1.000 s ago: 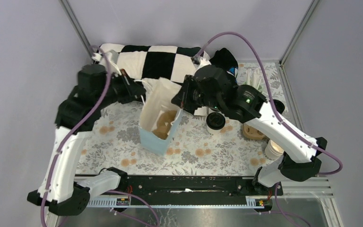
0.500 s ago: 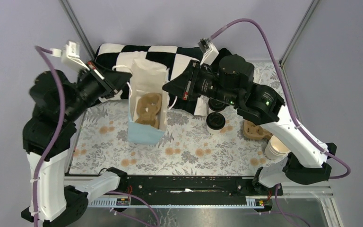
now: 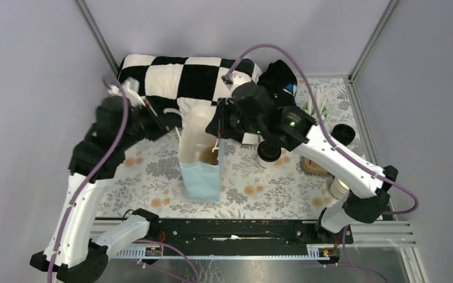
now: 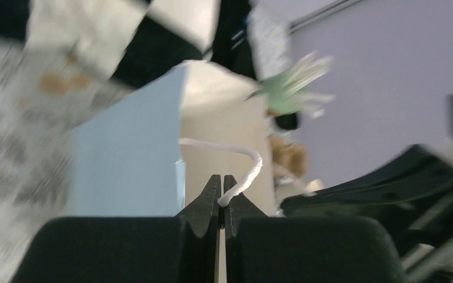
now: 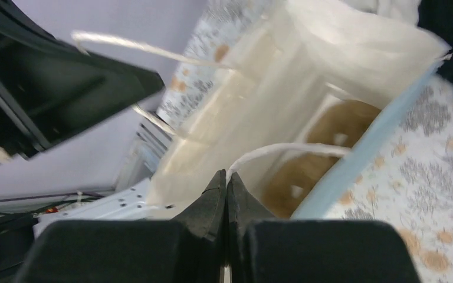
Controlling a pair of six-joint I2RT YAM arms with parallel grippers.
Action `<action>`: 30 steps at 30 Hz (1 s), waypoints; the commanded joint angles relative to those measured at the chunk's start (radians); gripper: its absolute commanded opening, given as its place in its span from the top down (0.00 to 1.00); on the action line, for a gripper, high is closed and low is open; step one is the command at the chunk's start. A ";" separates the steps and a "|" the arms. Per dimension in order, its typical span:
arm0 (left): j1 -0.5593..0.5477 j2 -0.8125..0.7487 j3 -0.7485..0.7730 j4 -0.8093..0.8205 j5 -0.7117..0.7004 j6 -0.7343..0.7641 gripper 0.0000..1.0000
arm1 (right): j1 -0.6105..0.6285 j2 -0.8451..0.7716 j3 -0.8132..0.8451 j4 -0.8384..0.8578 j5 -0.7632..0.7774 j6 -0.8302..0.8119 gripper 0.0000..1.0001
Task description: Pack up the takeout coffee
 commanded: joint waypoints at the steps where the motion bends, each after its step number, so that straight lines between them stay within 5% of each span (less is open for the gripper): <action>1: 0.001 0.029 0.255 0.136 0.048 0.012 1.00 | -0.004 -0.072 0.157 -0.021 -0.010 -0.096 1.00; 7: 0.001 -0.063 0.118 0.144 0.043 -0.052 1.00 | -0.006 -0.072 0.164 0.074 -0.086 -0.145 1.00; 16: 0.001 -0.313 -0.202 0.193 0.081 -0.014 1.00 | -0.102 -0.061 -0.153 0.478 -0.496 -0.467 1.00; 21: 0.001 -0.369 -0.317 0.233 0.139 0.011 1.00 | -0.149 0.073 0.023 0.298 -0.611 -0.620 1.00; 30: 0.001 -0.212 -0.222 0.159 0.337 0.182 0.99 | -0.182 0.276 0.335 -0.050 -0.766 -0.700 1.00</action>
